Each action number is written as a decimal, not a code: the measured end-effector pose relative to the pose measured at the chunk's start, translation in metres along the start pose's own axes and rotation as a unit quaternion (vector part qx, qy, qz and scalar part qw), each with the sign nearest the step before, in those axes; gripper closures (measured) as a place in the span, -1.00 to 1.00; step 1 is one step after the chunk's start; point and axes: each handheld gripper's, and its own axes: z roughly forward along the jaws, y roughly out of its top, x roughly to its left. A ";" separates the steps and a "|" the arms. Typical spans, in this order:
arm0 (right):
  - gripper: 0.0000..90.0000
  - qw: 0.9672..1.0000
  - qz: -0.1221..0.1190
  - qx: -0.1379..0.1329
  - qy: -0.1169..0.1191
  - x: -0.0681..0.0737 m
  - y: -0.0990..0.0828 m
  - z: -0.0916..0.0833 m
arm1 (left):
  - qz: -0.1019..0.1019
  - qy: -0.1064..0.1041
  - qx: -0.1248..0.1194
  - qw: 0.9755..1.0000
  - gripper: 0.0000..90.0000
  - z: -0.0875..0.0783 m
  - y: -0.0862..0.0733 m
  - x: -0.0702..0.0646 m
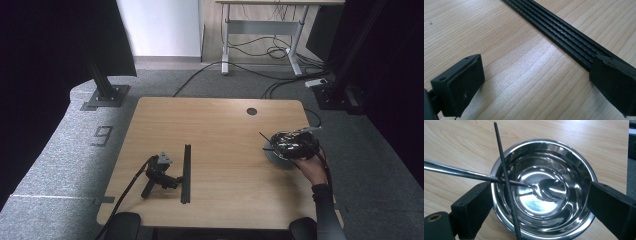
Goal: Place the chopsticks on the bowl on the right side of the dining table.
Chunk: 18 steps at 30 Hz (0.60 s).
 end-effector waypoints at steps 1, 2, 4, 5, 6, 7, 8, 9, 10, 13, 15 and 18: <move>-0.86 1.000 0.001 0.002 -0.001 0.000 -0.001 0.001 | 0.000 0.000 0.000 1.000 -1.00 0.000 0.000 0.000; -0.86 1.000 0.001 0.005 -0.002 -0.002 -0.002 0.002 | 0.000 0.000 0.000 1.000 -1.00 0.000 0.000 0.000; -0.86 1.000 0.003 0.010 -0.003 -0.004 -0.005 0.004 | 0.000 0.000 0.000 1.000 -1.00 0.000 0.000 0.000; -0.86 1.000 0.004 0.013 -0.004 -0.006 -0.006 0.005 | 0.000 0.000 0.000 1.000 -1.00 0.000 0.000 0.000; -0.86 1.000 0.004 0.017 -0.008 -0.007 -0.006 0.005 | 0.000 0.000 0.000 1.000 -1.00 0.000 0.000 0.000; -0.86 1.000 0.003 0.018 -0.012 -0.007 -0.007 0.006 | 0.000 0.000 0.000 1.000 -1.00 0.000 0.000 0.000; -0.86 1.000 0.003 0.017 -0.012 -0.008 -0.008 0.006 | 0.000 0.000 0.000 1.000 -1.00 0.000 0.000 0.000; -0.86 1.000 0.004 0.017 -0.009 -0.008 -0.008 0.006 | 0.000 0.000 0.000 1.000 -1.00 0.000 0.000 0.000; -0.86 1.000 0.003 0.019 -0.007 -0.008 -0.009 0.007 | 0.000 0.000 0.000 1.000 -1.00 0.000 0.000 0.000; -0.86 1.000 0.001 0.021 -0.005 -0.006 -0.010 0.009 | 0.000 0.000 0.000 1.000 -1.00 0.000 0.000 0.000; -0.85 1.000 -0.001 0.025 -0.005 -0.005 -0.010 0.011 | 0.000 0.000 0.000 1.000 -1.00 0.000 0.000 0.000; -0.85 1.000 -0.002 0.029 -0.008 -0.006 -0.011 0.013 | 0.000 0.000 0.000 1.000 -1.00 0.000 0.000 0.000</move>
